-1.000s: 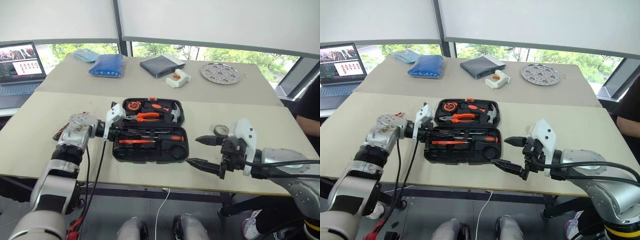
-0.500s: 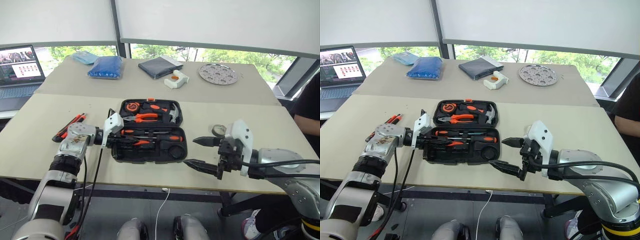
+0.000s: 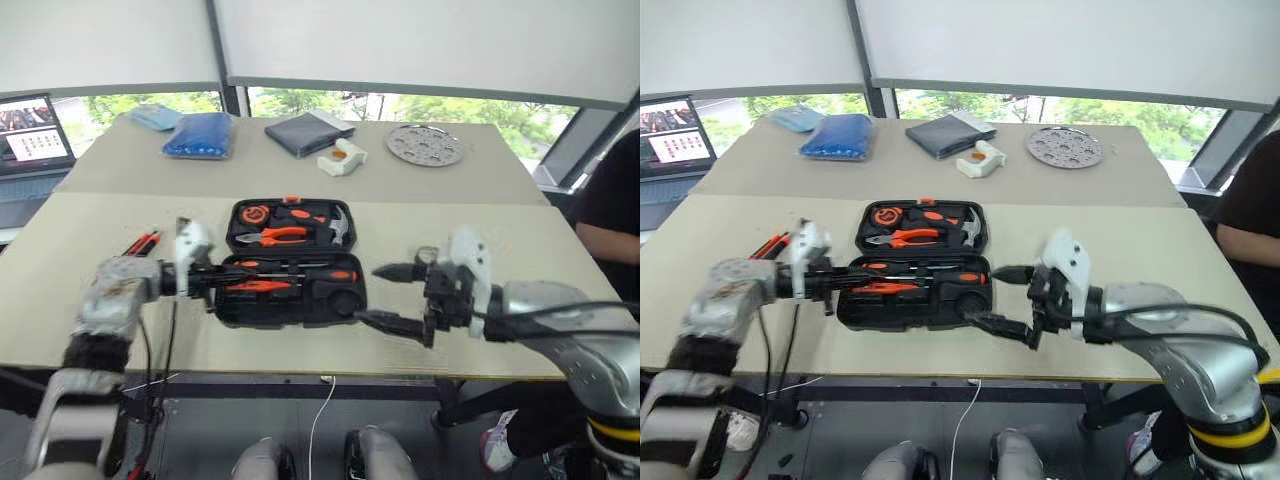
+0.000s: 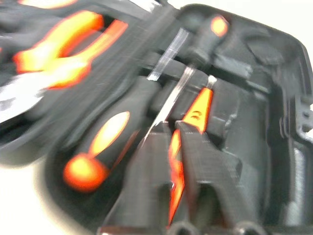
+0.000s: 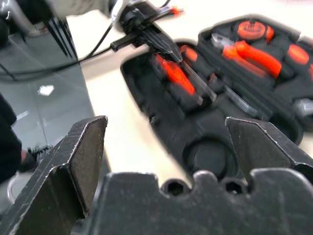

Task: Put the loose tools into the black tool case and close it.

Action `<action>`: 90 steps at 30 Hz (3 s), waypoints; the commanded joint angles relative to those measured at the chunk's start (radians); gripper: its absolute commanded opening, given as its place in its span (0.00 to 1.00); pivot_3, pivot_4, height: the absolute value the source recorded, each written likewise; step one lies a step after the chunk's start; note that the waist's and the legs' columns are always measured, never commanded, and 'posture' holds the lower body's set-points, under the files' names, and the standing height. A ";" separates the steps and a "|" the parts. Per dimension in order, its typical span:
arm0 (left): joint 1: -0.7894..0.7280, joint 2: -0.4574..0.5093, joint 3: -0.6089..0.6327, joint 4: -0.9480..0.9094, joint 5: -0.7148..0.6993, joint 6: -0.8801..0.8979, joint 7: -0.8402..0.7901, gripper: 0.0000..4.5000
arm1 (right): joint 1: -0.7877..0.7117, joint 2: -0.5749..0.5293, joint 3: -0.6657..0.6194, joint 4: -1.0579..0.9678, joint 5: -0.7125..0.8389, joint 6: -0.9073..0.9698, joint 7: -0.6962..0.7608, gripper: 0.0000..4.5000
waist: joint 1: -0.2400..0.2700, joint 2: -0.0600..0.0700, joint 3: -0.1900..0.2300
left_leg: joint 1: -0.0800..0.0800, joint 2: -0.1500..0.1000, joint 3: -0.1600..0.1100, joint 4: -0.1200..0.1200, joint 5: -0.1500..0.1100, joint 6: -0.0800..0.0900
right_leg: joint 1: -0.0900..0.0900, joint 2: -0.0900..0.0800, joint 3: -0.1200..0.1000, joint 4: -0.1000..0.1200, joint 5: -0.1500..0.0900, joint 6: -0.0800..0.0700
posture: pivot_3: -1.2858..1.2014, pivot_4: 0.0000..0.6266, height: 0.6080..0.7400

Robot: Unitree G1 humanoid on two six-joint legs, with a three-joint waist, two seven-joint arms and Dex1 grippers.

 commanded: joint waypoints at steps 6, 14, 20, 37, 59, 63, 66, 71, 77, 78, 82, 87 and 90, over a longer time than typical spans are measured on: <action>0.490 0.043 0.464 -0.341 -0.049 0.147 0.256 0.85 | -0.144 0.060 0.096 0.141 -0.071 -0.109 0.137 1.00 | 0.015 0.000 0.000 | 0.000 -0.001 0.000 -0.001 -0.001 -0.002 | 0.000 -0.002 0.000 -0.002 -0.001 0.001 | 0.52 0.24 0.84; 0.409 0.213 0.435 -0.097 -0.033 0.078 0.210 1.00 | -0.174 0.090 0.138 0.183 -0.108 -0.136 0.205 1.00 | 0.055 0.001 0.000 | -0.002 -0.001 0.000 -0.002 -0.005 -0.013 | -0.003 -0.011 -0.006 -0.001 -0.001 -0.002 | 0.52 0.24 0.84; 0.075 0.326 0.163 0.275 0.105 -0.053 0.150 1.00 | -0.145 0.092 0.120 0.147 -0.109 -0.124 0.193 1.00 | 0.050 0.001 0.000 | -0.004 -0.003 0.001 -0.005 -0.005 -0.013 | -0.004 -0.008 -0.013 -0.001 0.002 -0.003 | 0.52 0.24 0.84; -0.531 0.188 -0.204 1.054 0.426 -0.181 0.171 0.88 | 0.027 0.033 -0.007 -0.053 -0.058 -0.061 0.061 1.00 | 0.021 -0.001 0.000 | -0.003 -0.002 0.004 -0.005 0.000 -0.005 | -0.004 0.000 -0.011 0.000 -0.002 -0.001 | 0.52 0.24 0.84; -0.272 0.184 -0.320 -0.110 0.104 0.000 -0.453 0.39 | 0.194 -0.055 -0.085 -0.154 0.037 -0.017 0.016 1.00 | 0.022 -0.005 0.002 | -0.004 -0.001 0.002 0.002 -0.002 -0.002 | -0.003 0.001 -0.008 0.001 -0.002 0.000 | 0.52 0.24 0.84; -0.273 0.152 -0.396 -0.126 0.133 -0.044 -0.459 0.39 | 0.196 -0.060 -0.084 -0.155 0.036 -0.019 -0.001 1.00 | 0.026 -0.004 0.002 | -0.002 0.000 0.002 0.002 -0.001 -0.004 | -0.002 0.001 -0.005 0.002 -0.003 0.001 | 0.52 0.24 0.84; -0.311 0.101 -0.475 -0.057 0.194 -0.115 -0.455 0.39 | 0.202 -0.054 -0.081 -0.165 0.017 -0.031 -0.028 1.00 | 0.031 -0.004 0.002 | -0.002 0.000 0.002 0.002 -0.001 -0.004 | -0.002 0.001 -0.002 0.002 -0.002 0.001 | 0.52 0.24 0.84; -0.371 0.049 -0.508 0.058 0.239 -0.155 -0.431 0.64 | 0.221 -0.048 -0.089 -0.184 0.021 -0.031 -0.064 1.00 | 0.042 -0.004 0.002 | -0.003 -0.001 0.002 0.002 -0.001 -0.002 | -0.002 0.001 -0.002 0.001 -0.001 0.001 | 0.52 0.24 0.84; -0.392 0.041 -0.502 0.081 0.225 -0.170 -0.449 0.99 | 0.248 -0.045 -0.102 -0.202 0.034 -0.032 -0.091 1.00 | 0.043 -0.004 0.002 | -0.003 -0.001 0.002 0.002 -0.001 -0.002 | -0.002 0.002 -0.004 0.000 -0.001 0.001 | 0.52 0.24 0.84; -0.392 0.040 -0.499 0.081 0.223 -0.178 -0.448 0.99 | 0.251 -0.045 -0.103 -0.204 0.035 -0.032 -0.094 1.00 | 0.043 -0.004 0.002 | -0.003 -0.001 0.002 0.002 -0.001 -0.002 | -0.002 0.002 -0.004 0.000 -0.001 0.001 | 0.52 0.24 0.84; -0.410 0.020 -0.466 0.088 0.178 -0.147 -0.446 0.99 | 0.252 -0.044 -0.102 -0.204 0.036 -0.035 -0.098 1.00 | 0.046 -0.004 0.002 | -0.003 -0.001 0.002 0.002 -0.001 -0.002 | -0.002 0.002 -0.004 0.000 -0.001 0.001 | 0.52 0.24 0.84; -0.420 -0.015 -0.458 0.127 0.179 -0.166 -0.411 0.67 | 0.243 -0.046 -0.097 -0.191 0.026 -0.042 -0.093 1.00 | 0.048 -0.004 0.002 | -0.003 -0.001 0.002 0.003 -0.001 -0.001 | -0.002 0.001 -0.003 0.000 -0.001 0.002 | 0.52 0.24 0.84; -0.410 -0.014 -0.468 0.129 0.190 -0.184 -0.413 0.43 | 0.234 -0.048 -0.095 -0.183 0.022 -0.044 -0.089 1.00 | 0.047 -0.004 0.002 | -0.003 -0.001 0.002 0.003 -0.001 -0.001 | -0.002 0.002 -0.003 0.000 -0.001 0.002 | 0.52 0.24 0.84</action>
